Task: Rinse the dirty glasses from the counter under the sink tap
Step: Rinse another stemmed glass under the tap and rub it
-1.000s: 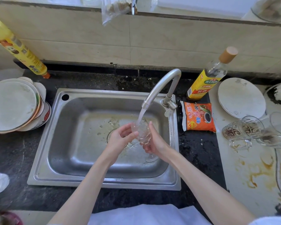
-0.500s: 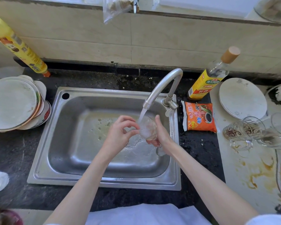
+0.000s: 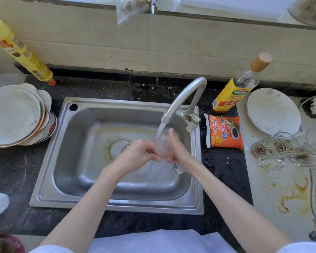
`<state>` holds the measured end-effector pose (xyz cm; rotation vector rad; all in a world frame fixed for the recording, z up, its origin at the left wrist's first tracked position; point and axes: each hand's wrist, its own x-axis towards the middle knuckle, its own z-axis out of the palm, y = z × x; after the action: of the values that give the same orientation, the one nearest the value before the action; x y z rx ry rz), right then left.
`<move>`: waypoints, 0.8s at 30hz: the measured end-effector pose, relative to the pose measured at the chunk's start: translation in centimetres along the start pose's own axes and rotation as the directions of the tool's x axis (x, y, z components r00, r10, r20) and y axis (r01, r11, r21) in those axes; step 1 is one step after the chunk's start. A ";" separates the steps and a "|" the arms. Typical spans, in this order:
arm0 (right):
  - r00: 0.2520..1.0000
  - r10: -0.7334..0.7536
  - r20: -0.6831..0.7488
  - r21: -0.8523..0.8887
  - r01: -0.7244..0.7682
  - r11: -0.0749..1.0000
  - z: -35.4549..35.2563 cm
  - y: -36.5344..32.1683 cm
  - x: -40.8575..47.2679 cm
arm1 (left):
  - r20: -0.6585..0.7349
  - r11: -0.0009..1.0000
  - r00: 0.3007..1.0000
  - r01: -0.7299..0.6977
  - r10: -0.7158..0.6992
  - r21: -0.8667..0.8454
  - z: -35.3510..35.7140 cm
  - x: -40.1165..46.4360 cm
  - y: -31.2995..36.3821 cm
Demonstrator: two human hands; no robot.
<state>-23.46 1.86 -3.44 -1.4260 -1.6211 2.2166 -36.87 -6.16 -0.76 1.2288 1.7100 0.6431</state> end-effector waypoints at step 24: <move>0.999 -0.037 -0.022 -0.043 0.036 0.998 0.8 0.6 0.5 | 0.129 0.996 0.991 0.018 -0.029 0.086 -1.6 1.1 0.2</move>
<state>-24.07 1.27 -4.19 -1.4140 -1.6828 2.1518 -38.33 -4.91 -0.24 1.2788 1.6541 0.4699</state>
